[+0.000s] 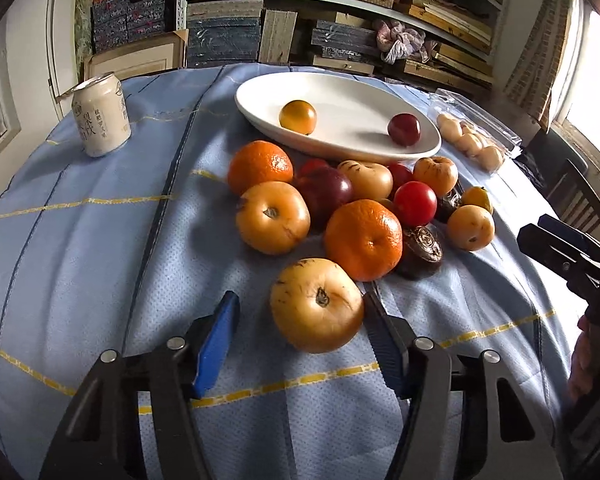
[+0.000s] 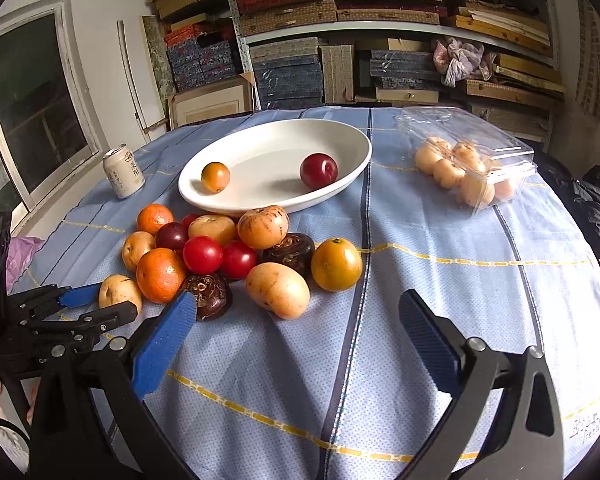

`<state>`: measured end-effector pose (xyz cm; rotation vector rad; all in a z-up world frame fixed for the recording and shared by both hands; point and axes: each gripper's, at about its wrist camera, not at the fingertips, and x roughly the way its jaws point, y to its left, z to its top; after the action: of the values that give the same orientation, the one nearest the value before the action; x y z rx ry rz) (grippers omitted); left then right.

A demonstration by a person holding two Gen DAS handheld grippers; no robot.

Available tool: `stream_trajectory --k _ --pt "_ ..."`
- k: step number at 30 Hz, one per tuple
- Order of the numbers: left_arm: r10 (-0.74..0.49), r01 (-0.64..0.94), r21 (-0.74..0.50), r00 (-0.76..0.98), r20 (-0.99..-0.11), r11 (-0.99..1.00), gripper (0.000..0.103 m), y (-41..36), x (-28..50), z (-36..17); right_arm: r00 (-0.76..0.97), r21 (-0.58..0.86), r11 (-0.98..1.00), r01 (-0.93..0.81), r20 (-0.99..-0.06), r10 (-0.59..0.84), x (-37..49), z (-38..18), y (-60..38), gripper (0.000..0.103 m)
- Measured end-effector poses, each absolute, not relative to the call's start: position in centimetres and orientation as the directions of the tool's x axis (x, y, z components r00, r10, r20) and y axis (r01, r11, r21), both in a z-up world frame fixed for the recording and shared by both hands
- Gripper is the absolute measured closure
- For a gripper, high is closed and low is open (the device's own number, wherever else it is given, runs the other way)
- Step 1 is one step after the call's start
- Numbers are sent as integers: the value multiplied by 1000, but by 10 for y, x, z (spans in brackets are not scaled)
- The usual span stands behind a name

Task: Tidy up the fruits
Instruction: 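Grasp the yellow apple with the left tool while the right tool grasps the pale pear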

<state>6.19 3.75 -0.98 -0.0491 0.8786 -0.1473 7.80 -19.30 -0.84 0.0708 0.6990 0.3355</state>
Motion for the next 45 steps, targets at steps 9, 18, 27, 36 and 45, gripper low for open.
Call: stream_trajectory --k 9,18,27,36,45 --pt "-144 132 -78 631 -762 988 56 27 66 -13 723 94 948 -305 -624 295 76 -11 -183 4" --pt "-141 133 -72 631 -763 988 56 27 63 -14 687 119 934 -337 -647 330 89 -19 -178 30" --pt "-144 117 -90 631 -762 989 57 34 62 -12 618 195 922 -335 -692 372 107 -31 -172 44" --pt "-146 115 -95 630 -763 989 57 36 65 -14 589 223 919 -326 -712 382 120 -37 -166 57" --pt "-146 107 -101 636 -758 989 57 37 66 -14 597 261 911 -318 -692 407 115 -35 -174 59"
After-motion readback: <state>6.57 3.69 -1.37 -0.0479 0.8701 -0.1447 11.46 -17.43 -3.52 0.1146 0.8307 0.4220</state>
